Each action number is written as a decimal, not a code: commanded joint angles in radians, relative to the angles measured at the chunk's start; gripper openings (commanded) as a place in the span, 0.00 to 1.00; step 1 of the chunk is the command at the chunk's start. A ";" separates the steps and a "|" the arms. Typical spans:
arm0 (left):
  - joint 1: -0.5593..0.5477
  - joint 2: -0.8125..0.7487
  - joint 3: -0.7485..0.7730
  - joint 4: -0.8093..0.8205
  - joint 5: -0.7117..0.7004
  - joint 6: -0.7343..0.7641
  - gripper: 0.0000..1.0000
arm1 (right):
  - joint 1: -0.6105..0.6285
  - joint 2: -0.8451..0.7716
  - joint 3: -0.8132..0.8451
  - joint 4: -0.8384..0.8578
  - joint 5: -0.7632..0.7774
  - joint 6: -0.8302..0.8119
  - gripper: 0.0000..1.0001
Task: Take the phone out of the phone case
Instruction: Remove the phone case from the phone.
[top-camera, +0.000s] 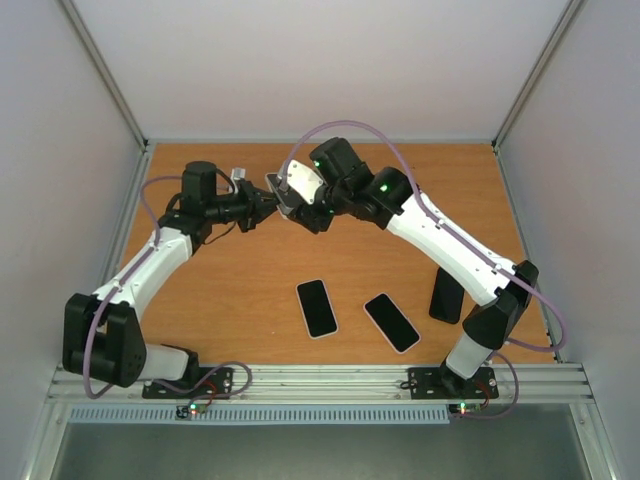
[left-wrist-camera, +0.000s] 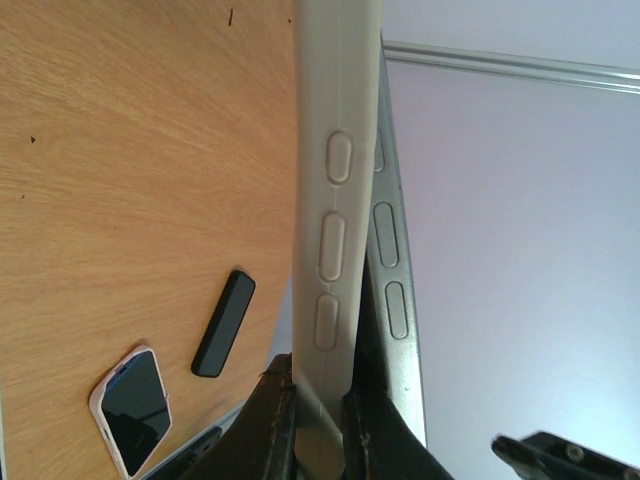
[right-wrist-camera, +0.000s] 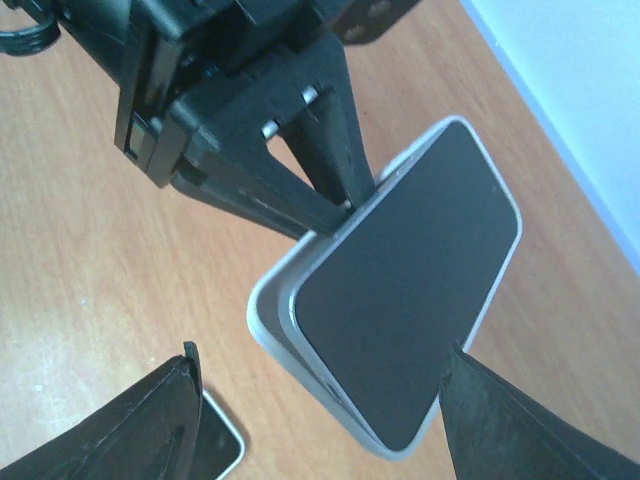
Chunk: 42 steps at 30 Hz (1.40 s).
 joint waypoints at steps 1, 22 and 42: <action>0.003 0.009 0.000 0.105 0.025 -0.034 0.00 | 0.046 -0.002 -0.022 0.079 0.149 -0.077 0.65; 0.003 0.020 -0.005 0.159 0.042 -0.059 0.00 | 0.126 0.008 -0.198 0.422 0.453 -0.323 0.46; 0.004 0.026 -0.004 0.167 0.057 -0.051 0.00 | 0.088 0.018 -0.299 0.537 0.475 -0.455 0.43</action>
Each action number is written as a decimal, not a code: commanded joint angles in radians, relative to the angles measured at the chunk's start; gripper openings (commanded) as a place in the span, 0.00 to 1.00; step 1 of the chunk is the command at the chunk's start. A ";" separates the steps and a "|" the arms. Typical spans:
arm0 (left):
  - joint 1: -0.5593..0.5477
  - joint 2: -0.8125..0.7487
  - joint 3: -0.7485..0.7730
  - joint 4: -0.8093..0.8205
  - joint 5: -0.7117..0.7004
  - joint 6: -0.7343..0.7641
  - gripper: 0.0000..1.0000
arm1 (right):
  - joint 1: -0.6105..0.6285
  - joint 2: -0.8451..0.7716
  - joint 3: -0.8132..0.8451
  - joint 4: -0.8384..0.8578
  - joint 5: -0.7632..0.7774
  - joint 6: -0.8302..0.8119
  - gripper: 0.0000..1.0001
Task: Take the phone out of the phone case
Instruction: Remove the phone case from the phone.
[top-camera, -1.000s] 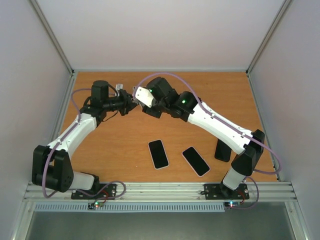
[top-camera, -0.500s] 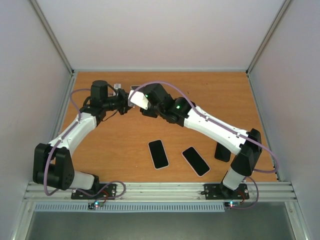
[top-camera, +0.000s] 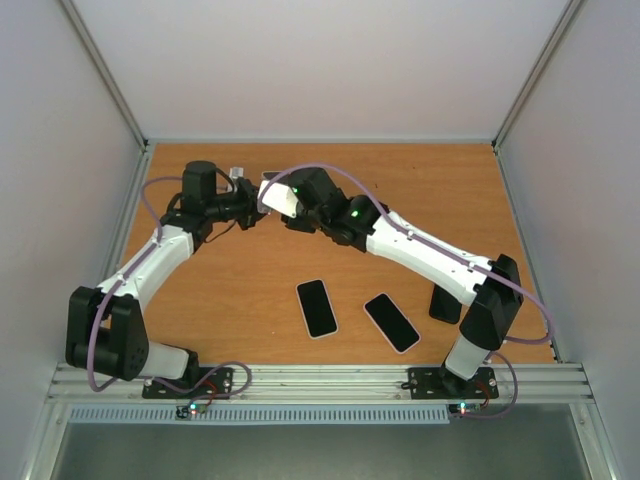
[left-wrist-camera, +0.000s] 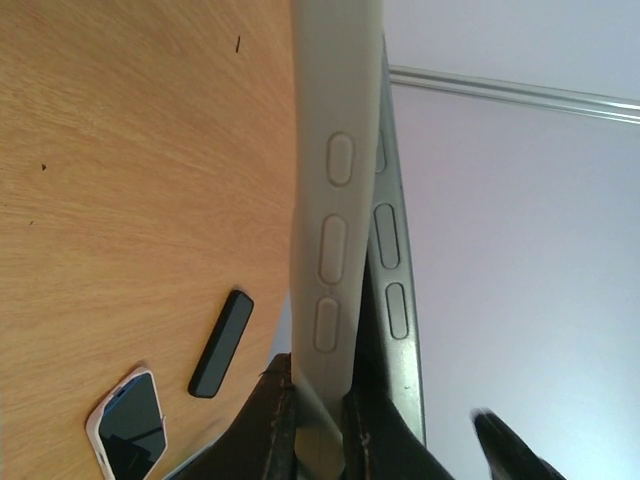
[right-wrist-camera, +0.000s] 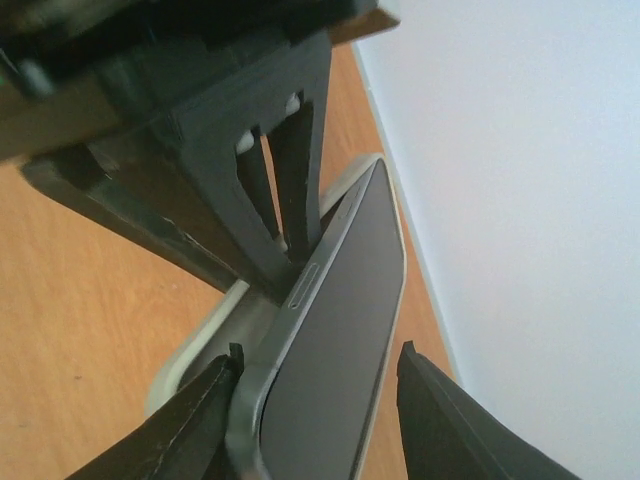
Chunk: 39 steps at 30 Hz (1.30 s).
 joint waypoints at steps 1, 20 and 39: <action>-0.005 -0.008 0.003 0.128 0.082 -0.031 0.00 | -0.011 -0.005 -0.146 0.229 0.136 -0.163 0.43; -0.011 -0.001 -0.014 0.070 0.044 0.038 0.00 | -0.013 -0.007 -0.071 0.211 0.152 -0.117 0.02; 0.004 0.013 -0.009 -0.232 -0.126 0.265 0.00 | -0.050 0.018 0.109 0.068 0.135 -0.012 0.01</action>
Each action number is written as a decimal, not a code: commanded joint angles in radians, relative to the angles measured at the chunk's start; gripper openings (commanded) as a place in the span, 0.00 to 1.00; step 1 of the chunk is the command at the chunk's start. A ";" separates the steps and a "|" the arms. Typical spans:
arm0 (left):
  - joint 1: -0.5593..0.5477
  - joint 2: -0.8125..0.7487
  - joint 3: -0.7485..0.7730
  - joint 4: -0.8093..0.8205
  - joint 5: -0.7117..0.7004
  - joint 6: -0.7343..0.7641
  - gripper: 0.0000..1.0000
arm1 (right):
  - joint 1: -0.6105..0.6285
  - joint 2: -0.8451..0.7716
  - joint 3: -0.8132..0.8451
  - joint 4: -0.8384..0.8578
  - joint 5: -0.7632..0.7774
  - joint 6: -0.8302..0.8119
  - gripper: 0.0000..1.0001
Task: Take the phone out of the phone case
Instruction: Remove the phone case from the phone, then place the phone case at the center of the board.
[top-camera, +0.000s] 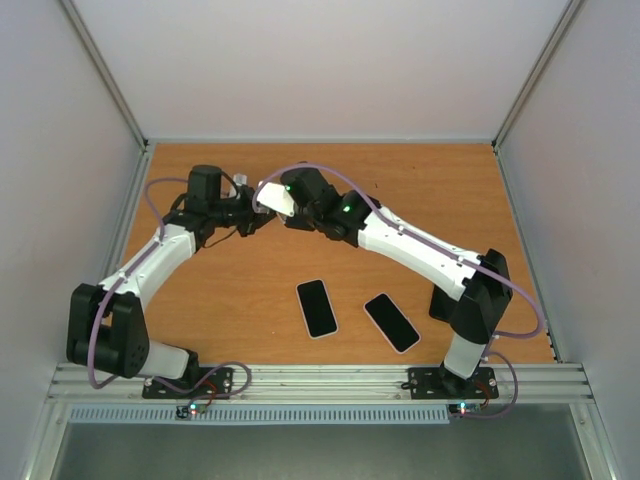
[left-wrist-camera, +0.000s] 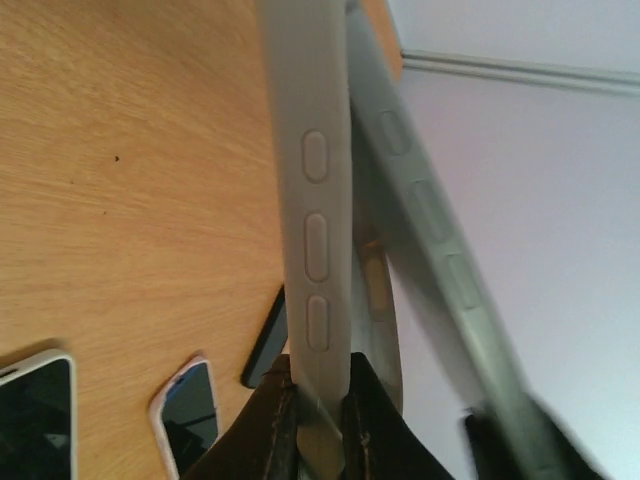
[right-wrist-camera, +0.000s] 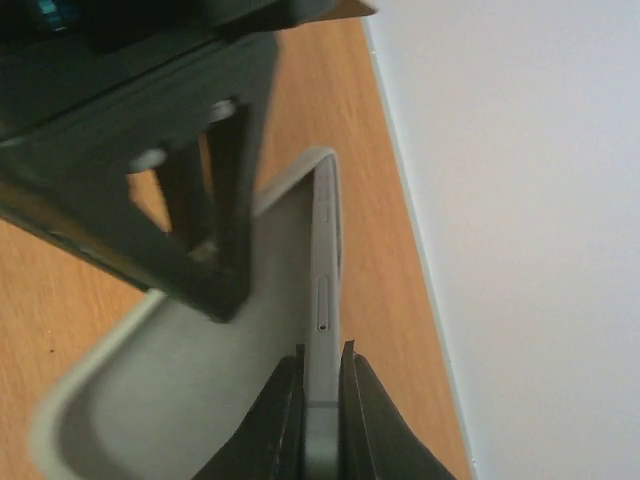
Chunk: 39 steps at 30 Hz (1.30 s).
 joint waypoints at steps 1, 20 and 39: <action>0.012 -0.001 -0.016 -0.132 -0.092 0.181 0.00 | -0.053 -0.037 0.107 0.065 0.066 0.043 0.01; 0.035 -0.012 0.076 -0.286 -0.102 0.536 0.00 | -0.131 -0.062 0.150 -0.072 0.034 0.145 0.01; 0.019 0.337 0.349 -0.335 -0.062 0.792 0.00 | -0.226 -0.122 0.075 -0.129 0.039 0.228 0.01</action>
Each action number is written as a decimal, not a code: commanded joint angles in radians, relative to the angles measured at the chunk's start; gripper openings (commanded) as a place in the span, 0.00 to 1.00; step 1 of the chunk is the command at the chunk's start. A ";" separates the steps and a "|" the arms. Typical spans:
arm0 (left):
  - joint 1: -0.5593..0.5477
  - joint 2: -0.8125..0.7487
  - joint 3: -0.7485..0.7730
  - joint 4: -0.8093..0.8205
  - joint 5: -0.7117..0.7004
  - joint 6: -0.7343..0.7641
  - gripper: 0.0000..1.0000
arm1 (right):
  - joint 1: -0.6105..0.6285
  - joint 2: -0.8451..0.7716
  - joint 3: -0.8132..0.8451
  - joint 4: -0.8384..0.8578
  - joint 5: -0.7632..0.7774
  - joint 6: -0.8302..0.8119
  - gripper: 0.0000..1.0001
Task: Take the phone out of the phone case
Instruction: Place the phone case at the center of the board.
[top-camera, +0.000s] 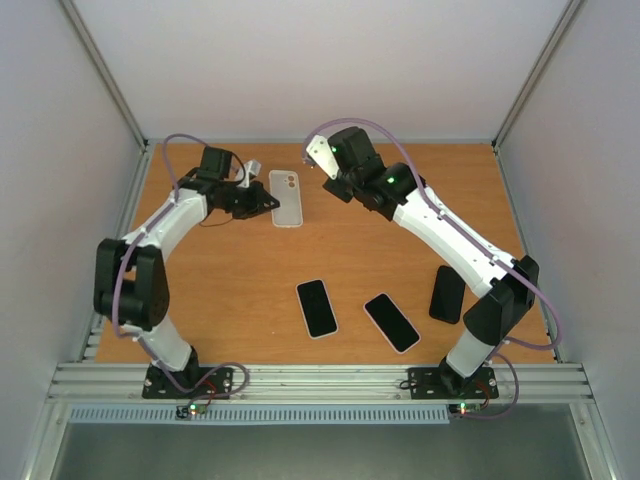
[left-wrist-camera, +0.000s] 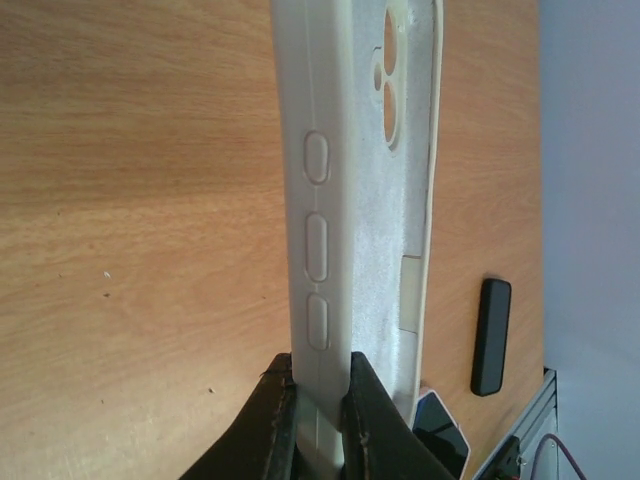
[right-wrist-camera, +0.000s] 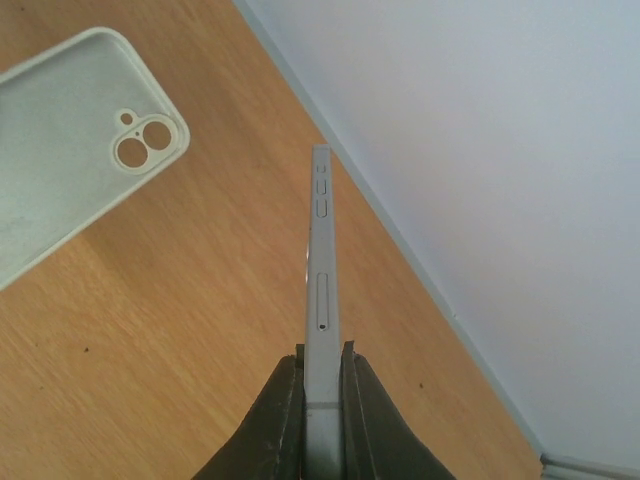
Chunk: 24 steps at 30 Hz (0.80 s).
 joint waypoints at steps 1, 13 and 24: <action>-0.017 0.110 0.082 0.026 0.028 0.021 0.00 | -0.018 -0.044 -0.007 0.011 0.012 0.034 0.01; -0.076 0.447 0.297 -0.011 0.004 0.014 0.00 | -0.035 -0.016 0.008 0.001 0.012 0.045 0.01; -0.087 0.580 0.394 -0.119 -0.106 0.047 0.00 | -0.052 -0.005 0.002 -0.004 -0.004 0.057 0.01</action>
